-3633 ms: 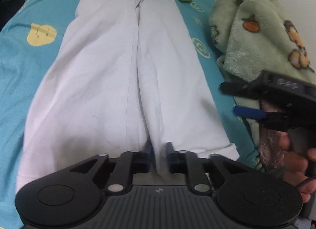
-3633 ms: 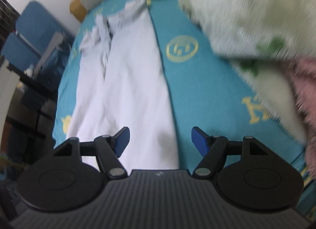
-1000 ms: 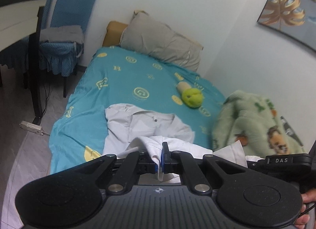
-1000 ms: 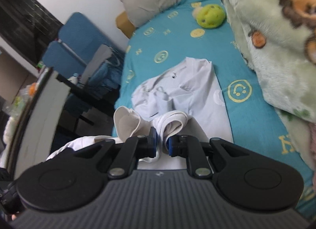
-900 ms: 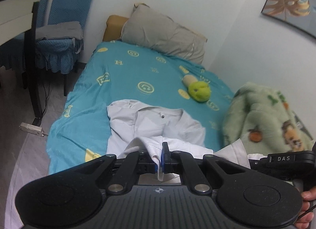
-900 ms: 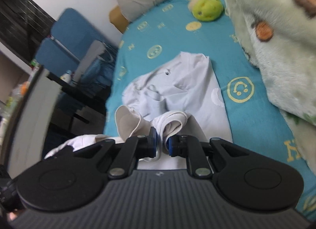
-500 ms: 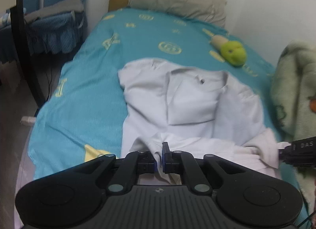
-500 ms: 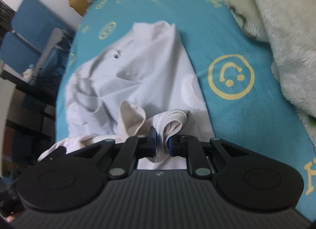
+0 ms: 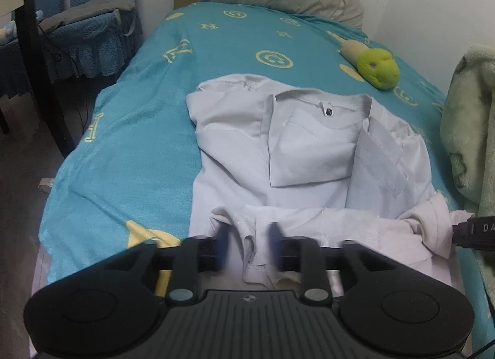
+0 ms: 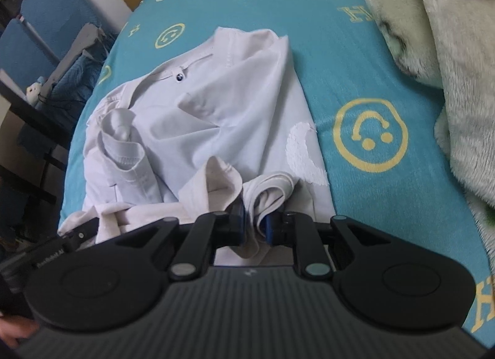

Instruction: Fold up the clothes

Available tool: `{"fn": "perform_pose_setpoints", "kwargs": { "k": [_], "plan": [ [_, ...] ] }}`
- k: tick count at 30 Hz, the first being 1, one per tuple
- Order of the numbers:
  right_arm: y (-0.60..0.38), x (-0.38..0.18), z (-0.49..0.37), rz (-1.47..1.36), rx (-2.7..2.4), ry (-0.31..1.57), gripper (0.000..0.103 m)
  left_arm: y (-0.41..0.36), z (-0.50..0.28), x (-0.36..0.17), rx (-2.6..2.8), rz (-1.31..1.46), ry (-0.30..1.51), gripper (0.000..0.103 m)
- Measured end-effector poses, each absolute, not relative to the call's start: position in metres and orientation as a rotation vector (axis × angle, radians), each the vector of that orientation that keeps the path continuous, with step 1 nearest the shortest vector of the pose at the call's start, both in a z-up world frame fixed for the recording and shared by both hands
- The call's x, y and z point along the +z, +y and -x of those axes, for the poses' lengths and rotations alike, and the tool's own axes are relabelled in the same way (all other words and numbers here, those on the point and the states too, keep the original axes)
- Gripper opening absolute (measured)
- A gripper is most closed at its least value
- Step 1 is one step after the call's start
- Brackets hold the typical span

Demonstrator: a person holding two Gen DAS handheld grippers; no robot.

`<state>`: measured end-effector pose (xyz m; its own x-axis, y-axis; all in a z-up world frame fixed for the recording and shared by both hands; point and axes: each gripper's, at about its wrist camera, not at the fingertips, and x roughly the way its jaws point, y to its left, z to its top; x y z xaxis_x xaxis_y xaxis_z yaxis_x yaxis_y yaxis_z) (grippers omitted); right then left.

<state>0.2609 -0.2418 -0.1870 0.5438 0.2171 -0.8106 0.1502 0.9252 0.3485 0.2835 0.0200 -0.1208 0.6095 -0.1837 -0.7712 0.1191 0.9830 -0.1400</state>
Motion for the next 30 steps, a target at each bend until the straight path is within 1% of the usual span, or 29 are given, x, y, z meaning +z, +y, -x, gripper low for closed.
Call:
{"fn": "perform_pose_setpoints", "kwargs": {
  "k": [1,2,3,4,6,8,9,10,11,12,15,22,26,30],
  "plan": [
    [-0.241,-0.184,-0.26,-0.395,0.044,0.996,0.021,0.02,-0.28,-0.115,-0.173,0.076,0.878,0.059],
    [-0.239,-0.181,-0.258,-0.388,0.051,0.987,0.024,0.019,-0.276,-0.108,-0.168,0.072,0.856,0.067],
    [-0.238,-0.177,-0.257,-0.382,0.058,0.979,0.039,0.018,-0.272,-0.101,-0.161,0.068,0.835,0.076],
    [-0.237,-0.172,-0.254,-0.381,0.069,0.963,0.053,0.018,-0.268,-0.095,-0.154,0.066,0.815,0.08],
    [-0.235,-0.162,-0.246,-0.376,0.09,0.929,0.06,0.019,-0.257,-0.08,-0.152,0.062,0.783,0.086],
    [-0.23,-0.15,-0.237,-0.348,0.097,0.895,0.063,0.02,-0.245,-0.066,-0.153,0.054,0.754,0.091],
    [-0.227,-0.143,-0.231,-0.328,0.1,0.865,0.072,0.02,-0.237,-0.059,-0.153,0.049,0.738,0.095],
    [-0.225,-0.136,-0.222,-0.307,0.106,0.821,0.08,0.019,-0.229,-0.052,-0.153,0.045,0.721,0.096],
    [-0.223,-0.128,-0.213,-0.29,0.11,0.776,0.085,0.018,-0.221,-0.046,-0.153,0.041,0.704,0.097],
    [-0.221,-0.121,-0.205,-0.272,0.114,0.731,0.087,0.018,-0.212,-0.04,-0.151,0.038,0.685,0.098],
    [-0.22,-0.103,-0.186,-0.265,0.121,0.675,0.087,0.015,-0.188,-0.024,-0.144,0.034,0.64,0.101],
    [-0.219,-0.081,-0.14,-0.241,0.112,0.634,0.087,0.005,-0.127,-0.002,-0.172,-0.018,0.562,0.103],
    [-0.218,-0.082,-0.115,-0.246,0.078,0.63,0.087,0.011,-0.099,-0.011,-0.188,0.038,0.617,0.103],
    [-0.22,-0.087,-0.103,-0.277,0.064,0.655,0.087,0.019,-0.089,-0.032,-0.194,0.141,0.761,0.103]
  ]
}}
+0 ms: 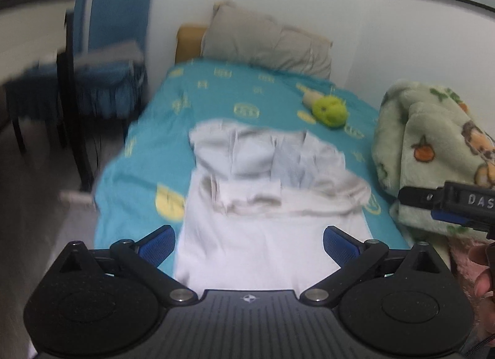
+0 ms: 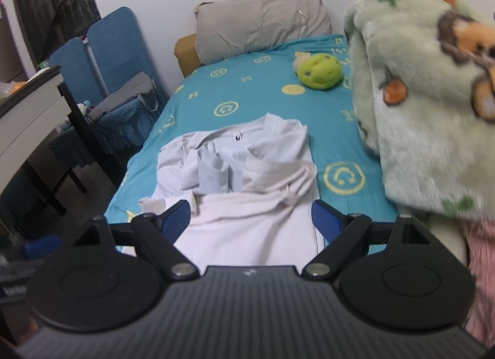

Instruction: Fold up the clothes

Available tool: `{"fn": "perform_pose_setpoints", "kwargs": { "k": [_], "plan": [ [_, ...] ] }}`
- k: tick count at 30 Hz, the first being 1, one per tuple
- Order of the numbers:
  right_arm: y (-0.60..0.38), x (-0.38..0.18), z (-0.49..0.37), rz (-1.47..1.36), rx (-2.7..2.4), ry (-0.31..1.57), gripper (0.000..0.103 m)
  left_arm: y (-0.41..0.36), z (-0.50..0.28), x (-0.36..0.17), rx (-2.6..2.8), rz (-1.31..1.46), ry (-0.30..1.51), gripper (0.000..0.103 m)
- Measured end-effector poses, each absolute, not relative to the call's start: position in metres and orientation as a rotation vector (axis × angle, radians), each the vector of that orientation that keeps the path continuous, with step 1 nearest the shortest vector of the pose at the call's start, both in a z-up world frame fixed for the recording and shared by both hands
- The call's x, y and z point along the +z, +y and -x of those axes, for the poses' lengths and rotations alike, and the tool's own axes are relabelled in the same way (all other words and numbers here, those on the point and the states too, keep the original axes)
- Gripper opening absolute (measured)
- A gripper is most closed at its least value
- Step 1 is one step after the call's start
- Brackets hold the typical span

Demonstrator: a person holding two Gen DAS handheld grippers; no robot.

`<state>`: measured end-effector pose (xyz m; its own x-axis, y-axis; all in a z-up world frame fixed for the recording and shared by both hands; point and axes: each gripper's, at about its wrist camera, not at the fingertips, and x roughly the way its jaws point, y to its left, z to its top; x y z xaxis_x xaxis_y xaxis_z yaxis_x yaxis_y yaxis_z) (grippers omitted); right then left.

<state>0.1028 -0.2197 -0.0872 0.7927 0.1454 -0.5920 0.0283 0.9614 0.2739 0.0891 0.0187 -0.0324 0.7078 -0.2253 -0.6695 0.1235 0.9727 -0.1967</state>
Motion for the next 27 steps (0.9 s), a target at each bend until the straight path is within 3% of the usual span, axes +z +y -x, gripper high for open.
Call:
{"fn": "perform_pose_setpoints", "kwargs": {
  "k": [8,14,16,21,27],
  "plan": [
    [-0.216,-0.092,-0.1,-0.253,0.049,0.667,0.087,0.053,-0.104,-0.1,-0.131,0.559,1.07,0.102],
    [-0.214,-0.096,-0.102,-0.232,0.045,0.69,0.087,0.091,-0.115,-0.135,-0.086,0.889,1.08,0.099],
    [-0.213,-0.097,-0.102,-0.235,0.05,0.694,0.087,0.098,-0.117,-0.136,-0.085,0.929,1.052,0.093],
    [-0.214,-0.101,-0.102,-0.289,0.062,0.726,0.087,0.104,-0.119,-0.137,-0.071,0.946,1.049,0.063],
    [-0.232,-0.134,-0.101,-0.713,0.167,0.898,0.087,0.099,-0.112,-0.143,-0.08,0.987,1.067,0.056]
  ]
}}
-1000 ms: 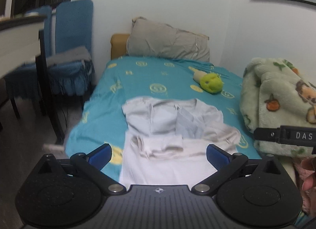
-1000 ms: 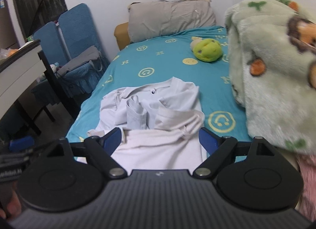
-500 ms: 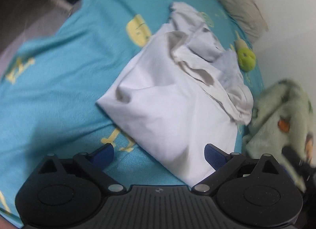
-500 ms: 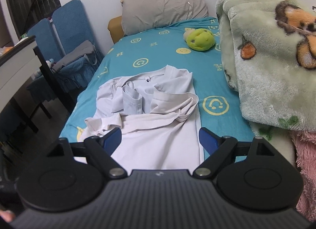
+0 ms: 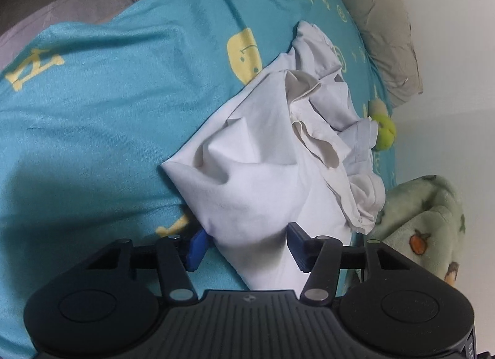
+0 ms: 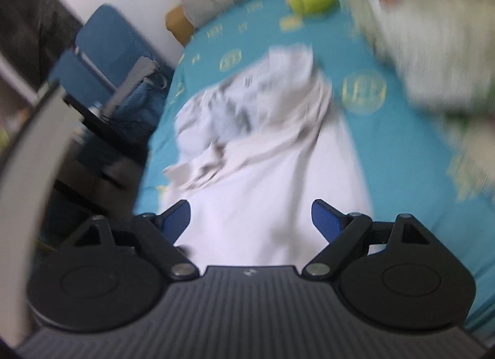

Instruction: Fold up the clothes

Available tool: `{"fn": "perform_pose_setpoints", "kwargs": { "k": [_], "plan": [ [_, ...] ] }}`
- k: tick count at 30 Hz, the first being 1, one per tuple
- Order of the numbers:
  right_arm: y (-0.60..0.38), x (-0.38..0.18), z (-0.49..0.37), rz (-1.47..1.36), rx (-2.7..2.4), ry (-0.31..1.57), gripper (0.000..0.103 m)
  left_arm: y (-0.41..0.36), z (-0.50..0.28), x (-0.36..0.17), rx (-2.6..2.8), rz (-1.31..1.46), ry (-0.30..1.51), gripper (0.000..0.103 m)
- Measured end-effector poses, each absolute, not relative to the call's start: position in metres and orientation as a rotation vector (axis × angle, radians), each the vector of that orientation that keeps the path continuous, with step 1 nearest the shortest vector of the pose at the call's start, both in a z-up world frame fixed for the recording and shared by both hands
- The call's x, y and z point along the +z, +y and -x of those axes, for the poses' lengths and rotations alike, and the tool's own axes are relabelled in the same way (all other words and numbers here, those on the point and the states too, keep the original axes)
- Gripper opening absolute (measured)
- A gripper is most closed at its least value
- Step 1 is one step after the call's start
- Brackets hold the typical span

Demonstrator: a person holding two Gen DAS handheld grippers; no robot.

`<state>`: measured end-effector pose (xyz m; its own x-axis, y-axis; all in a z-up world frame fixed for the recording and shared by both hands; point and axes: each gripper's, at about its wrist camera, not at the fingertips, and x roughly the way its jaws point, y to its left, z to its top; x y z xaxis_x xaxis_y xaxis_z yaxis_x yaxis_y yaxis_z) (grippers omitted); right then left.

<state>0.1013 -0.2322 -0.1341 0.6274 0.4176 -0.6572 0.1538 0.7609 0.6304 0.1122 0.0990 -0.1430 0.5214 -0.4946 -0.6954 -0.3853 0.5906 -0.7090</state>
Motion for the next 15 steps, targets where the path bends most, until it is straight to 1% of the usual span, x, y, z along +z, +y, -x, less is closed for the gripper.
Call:
{"fn": "perform_pose_setpoints", "kwargs": {
  "k": [1,2,3,5,6,8,11,15],
  "plan": [
    [-0.231,-0.142,-0.101,-0.775,0.192,0.933,0.087,0.099,-0.113,-0.144,-0.082,0.994,1.057,0.055],
    [-0.226,-0.15,-0.1,-0.831,0.22,0.966,0.087,0.099,-0.114,-0.144,-0.083,0.998,1.049,0.047],
    [-0.221,-0.159,-0.099,-0.892,0.235,0.997,0.087,0.099,-0.116,-0.144,-0.084,0.99,1.049,0.035],
    [-0.211,-0.179,-0.099,-1.016,0.262,1.059,0.087,0.1,-0.117,-0.143,-0.091,0.995,1.036,0.024],
    [-0.206,-0.189,-0.098,-1.078,0.275,1.089,0.088,0.101,-0.117,-0.142,-0.103,1.006,1.024,0.015],
    [-0.193,-0.204,-0.098,-1.151,0.286,1.129,0.087,0.1,-0.118,-0.136,-0.125,1.004,1.003,0.012],
    [-0.189,-0.217,-0.096,-1.18,0.21,1.112,0.086,0.099,-0.116,-0.126,-0.162,1.03,0.944,0.009],
    [-0.207,-0.224,-0.082,-1.258,0.027,0.97,0.086,0.1,-0.115,-0.114,-0.217,1.081,0.863,0.009]
  ]
}}
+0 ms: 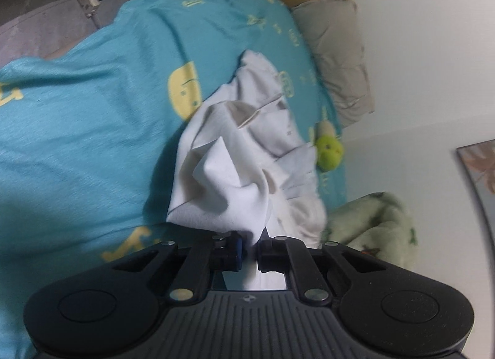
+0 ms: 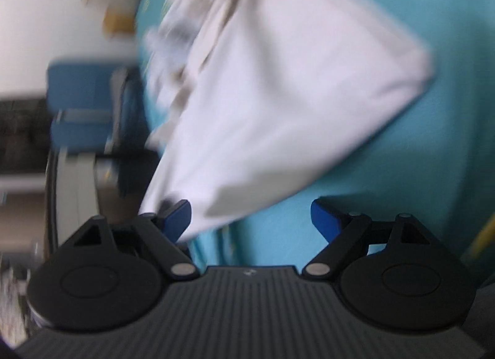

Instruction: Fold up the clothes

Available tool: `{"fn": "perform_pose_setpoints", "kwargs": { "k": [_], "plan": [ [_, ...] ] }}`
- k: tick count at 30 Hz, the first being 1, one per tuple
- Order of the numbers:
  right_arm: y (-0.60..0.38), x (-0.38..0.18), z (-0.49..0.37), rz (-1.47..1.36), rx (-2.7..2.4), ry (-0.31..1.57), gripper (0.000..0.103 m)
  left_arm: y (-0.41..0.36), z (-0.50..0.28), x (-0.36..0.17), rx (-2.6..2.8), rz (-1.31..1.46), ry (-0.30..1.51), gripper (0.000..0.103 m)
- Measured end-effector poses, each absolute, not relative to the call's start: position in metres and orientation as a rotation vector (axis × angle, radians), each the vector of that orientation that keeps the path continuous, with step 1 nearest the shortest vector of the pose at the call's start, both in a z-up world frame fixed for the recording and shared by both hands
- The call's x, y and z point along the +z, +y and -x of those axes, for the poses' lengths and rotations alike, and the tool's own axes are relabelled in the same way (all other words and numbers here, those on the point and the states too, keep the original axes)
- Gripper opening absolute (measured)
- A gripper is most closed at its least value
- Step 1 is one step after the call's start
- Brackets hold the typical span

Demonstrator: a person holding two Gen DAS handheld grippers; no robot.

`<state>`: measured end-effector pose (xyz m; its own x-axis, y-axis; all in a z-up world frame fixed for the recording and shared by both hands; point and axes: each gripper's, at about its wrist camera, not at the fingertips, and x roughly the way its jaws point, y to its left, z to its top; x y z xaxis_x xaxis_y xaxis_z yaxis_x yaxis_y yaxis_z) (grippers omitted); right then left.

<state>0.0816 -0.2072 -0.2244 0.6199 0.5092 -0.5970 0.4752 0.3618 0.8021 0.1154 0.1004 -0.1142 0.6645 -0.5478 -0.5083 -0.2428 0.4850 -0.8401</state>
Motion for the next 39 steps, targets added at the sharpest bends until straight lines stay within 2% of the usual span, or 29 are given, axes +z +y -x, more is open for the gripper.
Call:
{"fn": "perform_pose_setpoints", "kwargs": {
  "k": [2,4,5,7,8,10,13,27,34,39],
  "plan": [
    [-0.213,-0.218,-0.077,-1.252,-0.041,0.892,0.086,0.1,-0.116,-0.111,-0.23,1.086,0.841,0.009],
    [-0.219,-0.215,-0.077,-1.235,-0.121,0.832,0.076,0.1,-0.115,-0.109,-0.241,1.089,0.831,0.009],
    [-0.223,-0.215,-0.078,-1.24,-0.155,0.817,0.07,0.099,-0.115,-0.108,-0.242,1.087,0.829,0.008],
    [-0.231,-0.219,-0.077,-1.251,-0.207,0.807,0.047,0.098,-0.114,-0.108,-0.238,1.092,0.827,0.008],
    [-0.232,-0.219,-0.078,-1.242,-0.218,0.804,0.041,0.098,-0.113,-0.107,-0.234,1.097,0.825,0.008],
    [-0.229,-0.213,-0.08,-1.186,-0.216,0.813,0.021,0.098,-0.111,-0.104,-0.228,1.098,0.813,0.008],
    [-0.229,-0.199,-0.079,-1.113,-0.174,0.775,0.01,0.105,-0.098,-0.094,-0.241,1.081,0.78,0.008],
    [-0.265,-0.081,-0.032,-1.037,-0.002,0.615,0.007,0.103,-0.019,0.019,-0.314,0.974,0.652,0.003],
    [-0.261,-0.056,0.039,-1.002,0.048,0.598,0.007,0.108,0.06,0.054,-0.306,0.955,0.63,0.003],
    [-0.261,-0.056,0.047,-1.006,0.037,0.638,0.007,0.104,0.066,0.061,-0.29,0.906,0.621,0.003]
  ]
}}
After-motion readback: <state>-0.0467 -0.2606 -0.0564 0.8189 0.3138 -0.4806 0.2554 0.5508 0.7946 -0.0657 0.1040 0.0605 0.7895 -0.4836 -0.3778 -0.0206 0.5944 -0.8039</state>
